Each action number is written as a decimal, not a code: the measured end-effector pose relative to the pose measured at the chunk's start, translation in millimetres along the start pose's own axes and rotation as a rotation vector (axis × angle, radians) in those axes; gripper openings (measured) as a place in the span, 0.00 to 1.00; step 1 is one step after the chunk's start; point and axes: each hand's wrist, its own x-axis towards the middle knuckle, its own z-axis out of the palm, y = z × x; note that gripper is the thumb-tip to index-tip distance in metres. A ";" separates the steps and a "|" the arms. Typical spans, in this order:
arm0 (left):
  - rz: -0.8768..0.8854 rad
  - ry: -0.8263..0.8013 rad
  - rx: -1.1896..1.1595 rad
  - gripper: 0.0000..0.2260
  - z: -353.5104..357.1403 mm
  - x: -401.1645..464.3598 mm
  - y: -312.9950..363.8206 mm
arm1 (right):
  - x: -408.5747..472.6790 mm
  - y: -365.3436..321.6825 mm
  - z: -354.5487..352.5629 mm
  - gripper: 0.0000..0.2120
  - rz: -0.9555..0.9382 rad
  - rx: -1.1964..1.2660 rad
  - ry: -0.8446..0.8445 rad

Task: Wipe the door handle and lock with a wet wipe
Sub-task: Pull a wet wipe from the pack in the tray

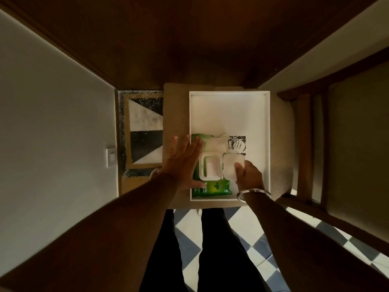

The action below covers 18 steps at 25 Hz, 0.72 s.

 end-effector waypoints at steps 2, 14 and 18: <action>0.034 0.059 -0.053 0.54 -4.6 -0.6 6.0 | 0.3 -2.5 1.2 0.17 -0.009 0.005 0.003; 0.313 0.207 -0.173 0.06 -30.0 15.9 22.6 | -4.8 1.6 -1.3 0.15 -0.046 0.004 -0.042; 0.217 0.206 -0.467 0.07 -45.3 -10.6 -6.6 | -21.0 -9.6 -2.6 0.20 -0.251 -0.095 -0.092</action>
